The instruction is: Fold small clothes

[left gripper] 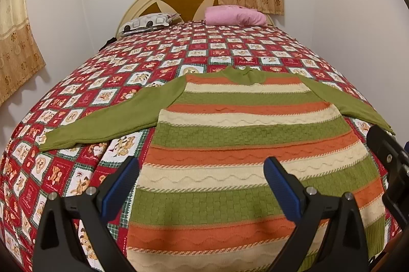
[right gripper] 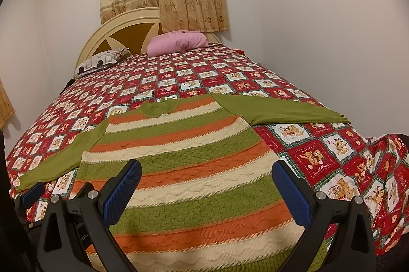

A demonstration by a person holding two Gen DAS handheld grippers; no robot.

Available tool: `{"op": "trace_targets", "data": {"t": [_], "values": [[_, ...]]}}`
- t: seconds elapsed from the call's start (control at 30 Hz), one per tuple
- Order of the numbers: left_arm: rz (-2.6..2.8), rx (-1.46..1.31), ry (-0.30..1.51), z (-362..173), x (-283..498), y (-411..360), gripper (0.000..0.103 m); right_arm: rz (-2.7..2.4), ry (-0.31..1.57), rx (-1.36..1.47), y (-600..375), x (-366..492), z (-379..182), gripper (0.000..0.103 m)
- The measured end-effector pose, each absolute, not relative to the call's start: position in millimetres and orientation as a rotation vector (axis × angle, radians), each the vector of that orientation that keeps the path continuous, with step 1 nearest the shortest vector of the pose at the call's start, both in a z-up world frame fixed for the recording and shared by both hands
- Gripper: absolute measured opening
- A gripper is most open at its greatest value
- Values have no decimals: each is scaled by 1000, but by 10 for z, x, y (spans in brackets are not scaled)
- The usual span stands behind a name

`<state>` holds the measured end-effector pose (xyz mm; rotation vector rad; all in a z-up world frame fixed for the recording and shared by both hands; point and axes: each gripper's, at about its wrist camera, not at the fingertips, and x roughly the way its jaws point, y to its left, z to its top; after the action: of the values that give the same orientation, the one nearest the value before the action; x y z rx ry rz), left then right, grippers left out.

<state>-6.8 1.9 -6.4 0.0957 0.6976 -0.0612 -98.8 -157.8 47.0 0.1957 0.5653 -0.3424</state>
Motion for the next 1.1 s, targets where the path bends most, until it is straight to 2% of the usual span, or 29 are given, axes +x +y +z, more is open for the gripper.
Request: {"op": "trace_targets", "data": {"t": [1.1], "values": [[-58, 98, 715, -178, -40, 37, 100, -339, 592, 210, -1586, -936, 356, 102]]}}
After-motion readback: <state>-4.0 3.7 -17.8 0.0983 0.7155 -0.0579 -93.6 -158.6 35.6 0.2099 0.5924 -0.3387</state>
